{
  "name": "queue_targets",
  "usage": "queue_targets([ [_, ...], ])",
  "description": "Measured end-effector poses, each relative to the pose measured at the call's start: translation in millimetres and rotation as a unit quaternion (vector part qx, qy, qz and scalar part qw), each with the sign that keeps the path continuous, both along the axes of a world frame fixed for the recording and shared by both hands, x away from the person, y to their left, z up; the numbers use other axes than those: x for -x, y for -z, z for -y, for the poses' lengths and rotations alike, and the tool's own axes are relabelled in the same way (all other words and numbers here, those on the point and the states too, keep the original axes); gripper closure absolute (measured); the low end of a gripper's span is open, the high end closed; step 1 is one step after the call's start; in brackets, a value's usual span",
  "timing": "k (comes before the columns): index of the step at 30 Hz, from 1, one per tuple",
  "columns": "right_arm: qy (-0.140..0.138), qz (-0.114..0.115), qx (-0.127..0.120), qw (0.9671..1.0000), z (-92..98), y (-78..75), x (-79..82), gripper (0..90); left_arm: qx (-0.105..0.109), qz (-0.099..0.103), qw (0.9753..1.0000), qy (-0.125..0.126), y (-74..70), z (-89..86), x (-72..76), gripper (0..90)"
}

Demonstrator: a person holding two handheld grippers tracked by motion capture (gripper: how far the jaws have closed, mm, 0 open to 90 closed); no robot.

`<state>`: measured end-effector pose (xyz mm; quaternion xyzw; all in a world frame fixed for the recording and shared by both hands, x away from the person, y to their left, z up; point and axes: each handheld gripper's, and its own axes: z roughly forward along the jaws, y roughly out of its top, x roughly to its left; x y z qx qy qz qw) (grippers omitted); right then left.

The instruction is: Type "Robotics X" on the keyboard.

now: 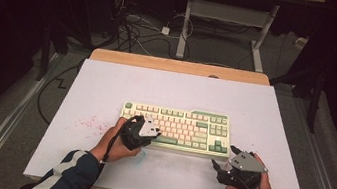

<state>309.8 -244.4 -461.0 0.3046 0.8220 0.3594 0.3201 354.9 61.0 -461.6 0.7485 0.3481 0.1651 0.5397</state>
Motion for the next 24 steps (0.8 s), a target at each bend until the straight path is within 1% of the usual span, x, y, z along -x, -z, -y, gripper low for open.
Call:
queue_targets([
  [2, 0.0, 0.001, -0.001, 1.0, 0.4, -0.3, 0.1, 25.4, 0.0, 0.01, 0.9999, -0.007, -1.0, -2.0, -0.1, 70.5],
  [4, 0.002, 0.0, -0.002, 1.0, 0.7, -0.3, 0.1, 25.4, 0.003, 0.015, 0.9998, -0.009, -2.1, -4.8, 0.3, 64.7],
  [8, 0.002, 0.0, -0.002, 1.0, 0.7, -0.4, 0.1, 25.4, 0.003, 0.036, 0.9991, -0.021, -3.4, -10.6, 1.1, 50.0],
  [9, 0.003, 0.0, -0.002, 1.0, 0.8, -0.5, 0.2, 25.4, 0.006, 0.041, 0.9988, -0.027, -4.1, -12.4, 1.3, 46.2],
  [12, 0.002, 0.001, -0.001, 1.0, 1.2, -0.5, 0.0, 25.4, 0.012, 0.048, 0.9981, -0.037, -5.4, -16.5, 2.1, 34.8],
  [13, 0.002, 0.001, -0.001, 1.0, 1.4, -0.5, -0.1, 25.4, 0.011, 0.051, 0.9979, -0.038, -5.3, -18.0, 2.6, 32.3],
  [15, 0.003, 0.001, -0.001, 1.0, 1.5, -0.4, -0.2, 25.4, 0.017, 0.055, 0.9976, -0.039, -5.9, -22.0, 4.2, 26.1],
  [19, 0.003, 0.001, -0.003, 1.0, 2.3, -0.6, -0.3, 25.4, 0.008, 0.065, 0.9966, -0.049, -4.6, -30.7, 6.7, 20.2],
  [22, 0.006, 0.0, -0.004, 1.0, 2.9, -0.7, -0.4, 25.4, 0.005, 0.07, 0.9961, -0.054, -4.6, -39.3, 8.6, 18.8],
  [24, 0.006, 0.001, -0.003, 1.0, 3.0, -0.8, -0.4, 25.4, 0.011, 0.07, 0.9959, -0.057, -4.6, -44.9, 10.2, 18.7],
])
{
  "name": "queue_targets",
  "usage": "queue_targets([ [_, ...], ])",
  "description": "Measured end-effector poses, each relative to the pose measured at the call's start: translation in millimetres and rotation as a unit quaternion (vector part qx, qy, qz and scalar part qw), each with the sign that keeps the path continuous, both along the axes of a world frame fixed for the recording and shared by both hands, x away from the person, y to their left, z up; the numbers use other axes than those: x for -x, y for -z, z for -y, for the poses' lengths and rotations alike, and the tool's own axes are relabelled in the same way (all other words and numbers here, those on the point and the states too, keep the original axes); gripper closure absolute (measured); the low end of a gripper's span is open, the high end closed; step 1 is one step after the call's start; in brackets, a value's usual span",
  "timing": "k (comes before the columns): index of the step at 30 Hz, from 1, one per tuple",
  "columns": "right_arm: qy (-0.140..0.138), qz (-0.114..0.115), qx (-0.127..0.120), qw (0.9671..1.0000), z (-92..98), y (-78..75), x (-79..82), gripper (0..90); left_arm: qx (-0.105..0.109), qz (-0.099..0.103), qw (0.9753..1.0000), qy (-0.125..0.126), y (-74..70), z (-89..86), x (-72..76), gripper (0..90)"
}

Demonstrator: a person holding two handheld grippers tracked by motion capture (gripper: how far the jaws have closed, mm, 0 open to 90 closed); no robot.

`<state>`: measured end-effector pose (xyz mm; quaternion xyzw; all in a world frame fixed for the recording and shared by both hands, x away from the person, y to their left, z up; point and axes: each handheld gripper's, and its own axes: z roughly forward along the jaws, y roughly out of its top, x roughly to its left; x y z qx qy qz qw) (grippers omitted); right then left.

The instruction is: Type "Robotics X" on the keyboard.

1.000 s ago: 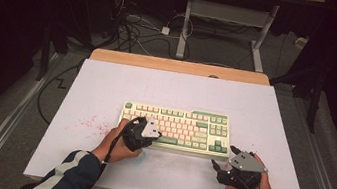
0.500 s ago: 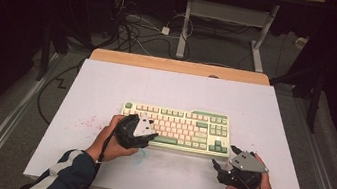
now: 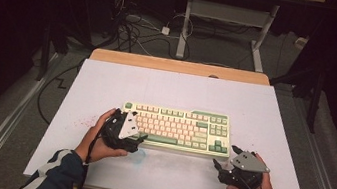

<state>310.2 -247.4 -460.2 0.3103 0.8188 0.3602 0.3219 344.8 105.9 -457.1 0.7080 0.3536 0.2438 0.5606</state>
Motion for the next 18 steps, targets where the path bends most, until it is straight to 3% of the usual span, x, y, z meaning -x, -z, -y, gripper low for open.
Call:
queue_targets([
  [8, 0.001, 0.002, -0.001, 1.0, 0.1, -0.7, 0.4, 25.4, -0.013, 0.004, 0.9997, -0.019, 9.6, -23.0, 8.0, 18.6],
  [18, 0.002, 0.004, 0.001, 1.0, -0.2, -1.2, 0.2, 25.4, -0.009, -0.013, 0.9987, -0.05, 22.4, -44.6, 14.2, 18.6],
])
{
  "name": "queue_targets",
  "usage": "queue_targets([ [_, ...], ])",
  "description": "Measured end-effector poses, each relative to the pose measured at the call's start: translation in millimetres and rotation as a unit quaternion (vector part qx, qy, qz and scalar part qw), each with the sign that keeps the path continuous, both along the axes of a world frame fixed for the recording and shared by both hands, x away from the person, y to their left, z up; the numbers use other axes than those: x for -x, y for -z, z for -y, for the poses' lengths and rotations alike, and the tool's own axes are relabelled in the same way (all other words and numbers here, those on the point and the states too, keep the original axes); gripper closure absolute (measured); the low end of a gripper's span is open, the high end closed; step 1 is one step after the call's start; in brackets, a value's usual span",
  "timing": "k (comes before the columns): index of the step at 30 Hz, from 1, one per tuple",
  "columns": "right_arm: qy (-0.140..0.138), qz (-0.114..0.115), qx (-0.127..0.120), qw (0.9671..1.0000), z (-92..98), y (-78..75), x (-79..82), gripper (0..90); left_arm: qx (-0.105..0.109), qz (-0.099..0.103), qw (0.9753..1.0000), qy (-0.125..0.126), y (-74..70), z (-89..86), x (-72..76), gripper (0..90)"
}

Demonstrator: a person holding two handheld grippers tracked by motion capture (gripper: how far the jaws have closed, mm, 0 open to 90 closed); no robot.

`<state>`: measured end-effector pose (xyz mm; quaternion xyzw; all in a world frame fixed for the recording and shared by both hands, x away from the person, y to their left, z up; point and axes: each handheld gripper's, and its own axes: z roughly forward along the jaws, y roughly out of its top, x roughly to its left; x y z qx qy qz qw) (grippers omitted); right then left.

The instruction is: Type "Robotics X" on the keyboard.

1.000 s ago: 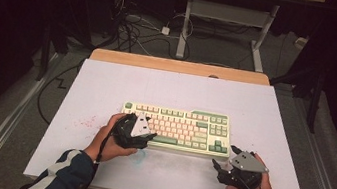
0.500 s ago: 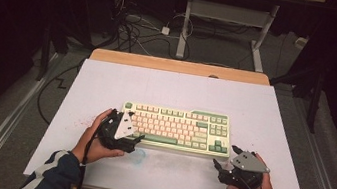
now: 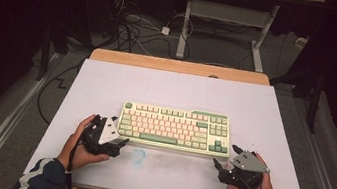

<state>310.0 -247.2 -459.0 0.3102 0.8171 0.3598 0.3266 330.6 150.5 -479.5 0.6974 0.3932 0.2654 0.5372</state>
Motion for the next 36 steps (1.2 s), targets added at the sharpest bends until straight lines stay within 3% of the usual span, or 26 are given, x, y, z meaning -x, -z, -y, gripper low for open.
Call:
queue_targets([
  [8, -0.001, -0.005, 0.004, 1.0, -0.9, -0.4, -1.5, 28.6, 0.0, -0.012, 0.9998, -0.015, 3.7, -16.9, 5.5, 18.7],
  [13, -0.014, -0.009, -0.003, 0.9999, -2.8, -6.2, -2.6, 48.3, -0.004, -0.022, 0.9995, -0.023, 7.1, -23.7, 9.1, 18.7],
  [22, -0.036, -0.061, -0.029, 0.9971, -13.7, -16.2, -23.6, 81.9, -0.009, -0.035, 0.9989, -0.029, 11.9, -28.0, 11.3, 18.7],
  [25, -0.046, -0.066, -0.02, 0.9966, -22.2, -18.9, -30.7, 89.6, -0.011, -0.034, 0.9989, -0.029, 11.5, -27.8, 11.0, 18.7],
  [36, -0.074, -0.079, -0.011, 0.9941, -54.5, -27.2, -66.1, 90.0, -0.012, -0.041, 0.9987, -0.029, 13.7, -26.8, 10.7, 18.7],
])
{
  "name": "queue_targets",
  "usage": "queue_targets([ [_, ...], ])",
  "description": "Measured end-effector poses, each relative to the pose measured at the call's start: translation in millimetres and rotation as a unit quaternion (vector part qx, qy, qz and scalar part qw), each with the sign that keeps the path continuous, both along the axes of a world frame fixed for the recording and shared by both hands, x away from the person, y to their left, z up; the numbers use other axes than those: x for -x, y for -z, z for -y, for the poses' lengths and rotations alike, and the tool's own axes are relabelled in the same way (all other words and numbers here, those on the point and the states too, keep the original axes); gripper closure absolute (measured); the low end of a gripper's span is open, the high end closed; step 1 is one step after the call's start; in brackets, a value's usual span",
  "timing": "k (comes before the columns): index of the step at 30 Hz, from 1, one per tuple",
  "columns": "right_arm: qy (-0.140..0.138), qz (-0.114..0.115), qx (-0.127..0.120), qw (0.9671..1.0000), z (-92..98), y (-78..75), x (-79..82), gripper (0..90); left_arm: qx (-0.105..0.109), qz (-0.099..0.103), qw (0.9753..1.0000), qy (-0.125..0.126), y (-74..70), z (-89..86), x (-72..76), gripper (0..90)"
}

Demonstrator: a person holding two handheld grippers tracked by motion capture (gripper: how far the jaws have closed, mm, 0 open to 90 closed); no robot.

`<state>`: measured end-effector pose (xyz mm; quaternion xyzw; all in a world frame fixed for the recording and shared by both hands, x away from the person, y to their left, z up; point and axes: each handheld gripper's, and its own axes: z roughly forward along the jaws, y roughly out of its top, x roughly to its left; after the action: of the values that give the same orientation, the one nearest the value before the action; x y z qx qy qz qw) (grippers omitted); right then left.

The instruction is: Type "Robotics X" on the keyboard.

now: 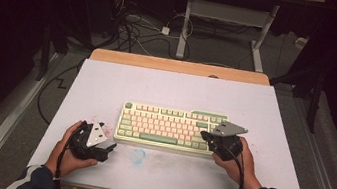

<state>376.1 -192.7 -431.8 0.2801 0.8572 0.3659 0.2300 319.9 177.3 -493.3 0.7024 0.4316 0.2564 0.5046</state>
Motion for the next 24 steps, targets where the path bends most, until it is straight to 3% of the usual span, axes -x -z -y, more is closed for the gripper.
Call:
queue_targets([
  [14, -0.001, -0.019, 0.025, 0.9995, -5.0, 18.7, -6.7, 90.0, -0.002, -0.007, 1.0, -0.005, -0.6, -1.0, 0.9, 20.9],
  [18, -0.001, -0.018, 0.021, 0.9996, -2.7, 22.5, -6.2, 90.0, 0.021, -0.008, 0.9997, -0.008, -6.7, -3.5, 3.0, 32.3],
  [20, 0.001, -0.016, 0.019, 0.9997, -1.9, 23.3, -5.3, 90.0, 0.016, -0.011, 0.9998, -0.009, -9.1, -6.4, 4.1, 38.2],
  [24, 0.002, -0.014, 0.016, 0.9998, -0.9, 24.2, -4.9, 90.0, 0.023, -0.023, 0.9994, -0.012, -13.6, -10.2, 5.1, 60.1],
])
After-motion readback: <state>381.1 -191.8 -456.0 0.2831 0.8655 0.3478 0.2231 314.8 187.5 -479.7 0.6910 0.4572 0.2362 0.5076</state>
